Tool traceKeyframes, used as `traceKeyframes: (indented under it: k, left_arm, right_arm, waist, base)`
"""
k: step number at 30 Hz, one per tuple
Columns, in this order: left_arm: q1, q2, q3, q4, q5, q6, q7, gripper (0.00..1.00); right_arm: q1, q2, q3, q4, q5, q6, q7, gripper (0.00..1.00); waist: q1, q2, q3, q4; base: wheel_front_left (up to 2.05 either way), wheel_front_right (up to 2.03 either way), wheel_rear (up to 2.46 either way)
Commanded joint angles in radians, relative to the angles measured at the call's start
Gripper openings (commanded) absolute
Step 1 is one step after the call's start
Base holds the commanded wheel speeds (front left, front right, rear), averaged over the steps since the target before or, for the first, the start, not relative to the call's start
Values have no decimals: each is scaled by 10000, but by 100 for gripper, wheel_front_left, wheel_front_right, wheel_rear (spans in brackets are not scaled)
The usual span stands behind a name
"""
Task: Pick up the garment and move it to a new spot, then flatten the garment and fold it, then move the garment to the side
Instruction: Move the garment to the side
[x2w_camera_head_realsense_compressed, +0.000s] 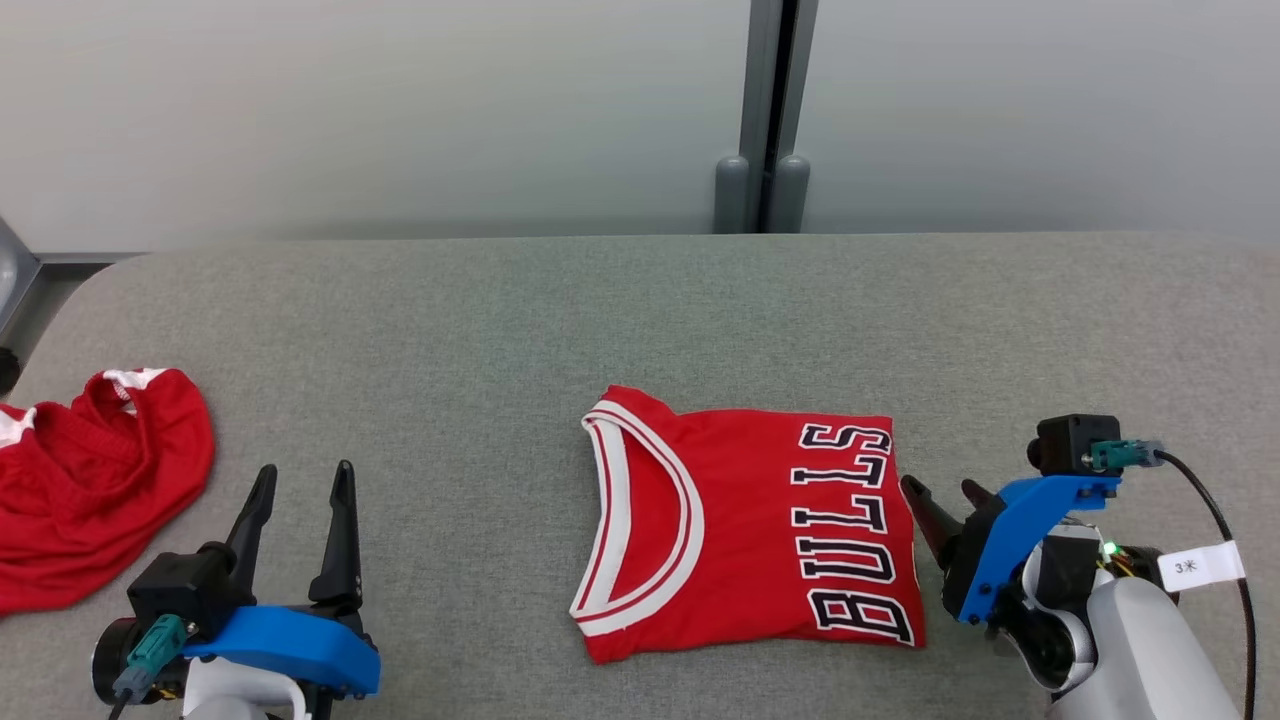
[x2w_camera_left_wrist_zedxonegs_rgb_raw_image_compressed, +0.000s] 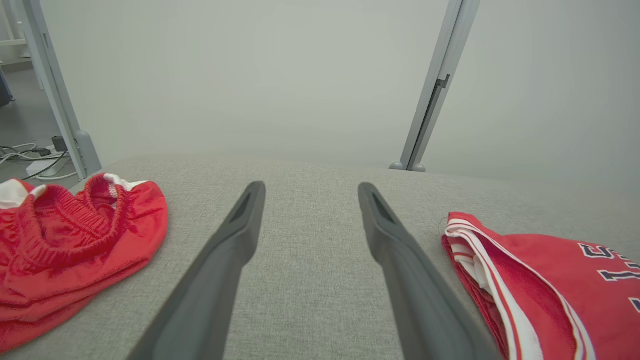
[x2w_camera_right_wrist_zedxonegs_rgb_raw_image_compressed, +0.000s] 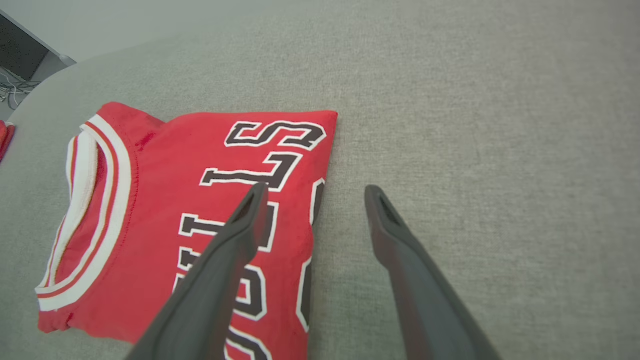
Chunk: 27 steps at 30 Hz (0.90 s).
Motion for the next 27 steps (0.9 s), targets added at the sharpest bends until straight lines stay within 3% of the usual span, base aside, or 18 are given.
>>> traceKeyframes:
  k: [1, 11, 12, 13, 19, 23, 27]
  left_arm:
    - [-181, -31, -68, -6, 32, -56, 4, 100]
    - [-518, -51, -214, 146, 106, -135, 33, 100]
    - [-529, -51, -215, 156, 92, -130, 30, 100]
    - [-522, -39, -209, 157, 80, -130, 27, 100]
    - [-369, 38, -15, 16, -43, -47, -3, 100]
    - [-414, 59, 93, -192, -16, 13, -19, 100]
    - [-625, 159, 238, -460, 88, 51, -28, 100]
  right_arm:
    - [-309, -20, 40, 475, 116, 5, -20, 100]
    - [-1305, 36, 831, 3884, 729, 5, -233, 100]
    - [-1372, 50, 1027, 4102, 810, 6, -226, 75]
    - [-1477, 77, 1255, 4184, 878, 14, -267, 0]
    - [-2617, -177, 2281, 3831, -369, 0, -238, 0]
    - [-3406, -884, 3340, 3143, -845, -1, 172, 0]
    - [-4204, -1885, 4655, 2276, -468, 2, 455, 0]
  waist:
    - [-1, 0, 245, 255]
    - [-1, 0, 644, 702]
    - [-1, 0, 656, 693]
    - [-1, 0, 678, 656]
    - [-1, 0, 945, -156]
    - [-1, 0, 1255, -958]
    - [-1, 0, 1761, -1952]
  base:
    - [0, 0, 0]
    - [0, 0, 0]
    - [0, 0, 0]
    - [0, 0, 0]
    - [0, 0, 0]
    - [0, 0, 0]
    - [0, 0, 0]
